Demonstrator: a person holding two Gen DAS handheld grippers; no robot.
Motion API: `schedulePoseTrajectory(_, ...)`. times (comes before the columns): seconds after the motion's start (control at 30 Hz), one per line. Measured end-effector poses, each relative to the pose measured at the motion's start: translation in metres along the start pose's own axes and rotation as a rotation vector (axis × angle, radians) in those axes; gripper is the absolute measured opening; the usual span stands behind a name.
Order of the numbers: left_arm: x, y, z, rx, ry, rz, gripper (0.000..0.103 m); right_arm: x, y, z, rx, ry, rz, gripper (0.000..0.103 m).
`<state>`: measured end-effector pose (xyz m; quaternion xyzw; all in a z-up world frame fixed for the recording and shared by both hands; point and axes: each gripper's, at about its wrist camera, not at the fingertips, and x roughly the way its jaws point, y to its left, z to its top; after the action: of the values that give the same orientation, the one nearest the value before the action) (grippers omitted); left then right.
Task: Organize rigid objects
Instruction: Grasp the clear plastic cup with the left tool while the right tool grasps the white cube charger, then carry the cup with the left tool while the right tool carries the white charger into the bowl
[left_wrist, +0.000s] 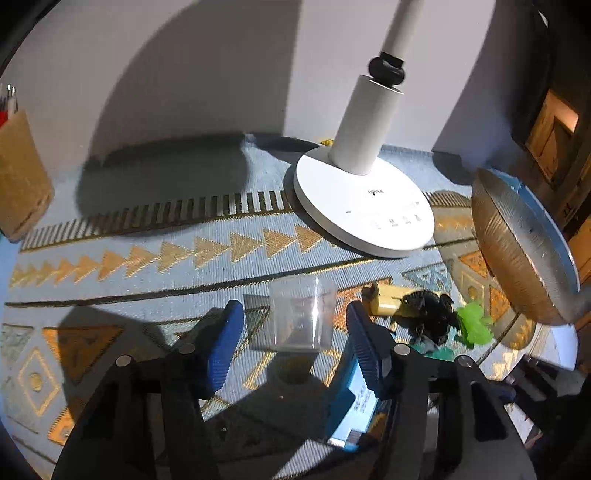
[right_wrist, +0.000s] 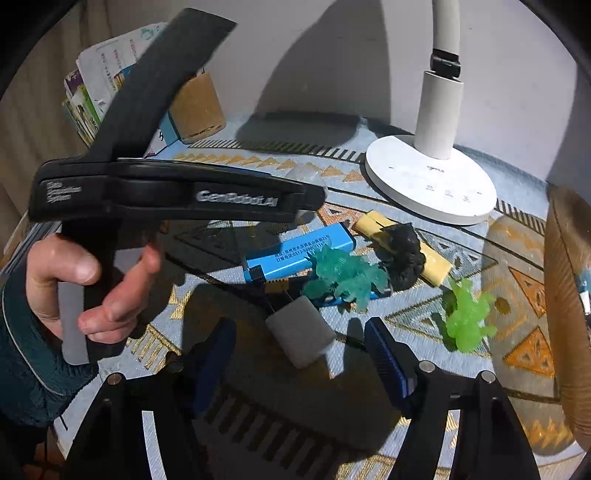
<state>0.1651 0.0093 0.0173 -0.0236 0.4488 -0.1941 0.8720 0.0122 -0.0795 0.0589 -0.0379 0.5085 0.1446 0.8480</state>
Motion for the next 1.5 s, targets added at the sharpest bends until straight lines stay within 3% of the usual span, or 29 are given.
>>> schedulePoseTrajectory(0.13,0.005,0.002,0.004,-0.001,0.002,-0.002,0.053,0.008,0.000,0.001,0.002,0.003,-0.008,0.058)
schedulePoseTrajectory(0.2,0.008,-0.003,0.004,0.023,0.006,0.015,0.037,0.007,0.002,0.002,-0.002,-0.001,-0.007,0.051)
schedulePoseTrajectory(0.3,0.008,-0.005,0.003,0.031,-0.002,0.052,0.035,0.006,0.003,0.001,0.002,-0.006,-0.015,0.037)
schedulePoseTrajectory(0.53,-0.040,-0.016,-0.017,0.047,-0.081,0.035,0.035,-0.019,0.001,-0.015,0.040,-0.034,-0.010,0.036)
schedulePoseTrajectory(0.77,-0.103,-0.043,-0.075,0.015,-0.162,-0.048,0.035,-0.075,-0.003,-0.063,0.083,-0.082,-0.075,0.036)
schedulePoseTrajectory(0.87,-0.103,-0.055,-0.100,-0.021,-0.157,-0.090,0.035,-0.084,-0.012,-0.085,0.120,-0.066,-0.110,0.036)
schedulePoseTrajectory(1.0,-0.093,-0.071,-0.119,-0.001,-0.143,-0.074,0.035,-0.082,-0.026,-0.106,0.183,-0.039,-0.111,0.036)
schedulePoseTrajectory(1.33,-0.088,-0.073,-0.132,-0.007,-0.146,-0.080,0.035,-0.083,-0.026,-0.113,0.184,-0.028,-0.122,0.037)
schedulePoseTrajectory(1.43,-0.088,-0.078,-0.133,0.010,-0.151,-0.061,0.035,-0.082,-0.027,-0.113,0.182,-0.031,-0.104,0.044)
schedulePoseTrajectory(1.5,-0.088,-0.079,-0.134,0.023,-0.155,-0.057,0.035,-0.082,-0.024,-0.114,0.168,-0.021,-0.124,0.057)
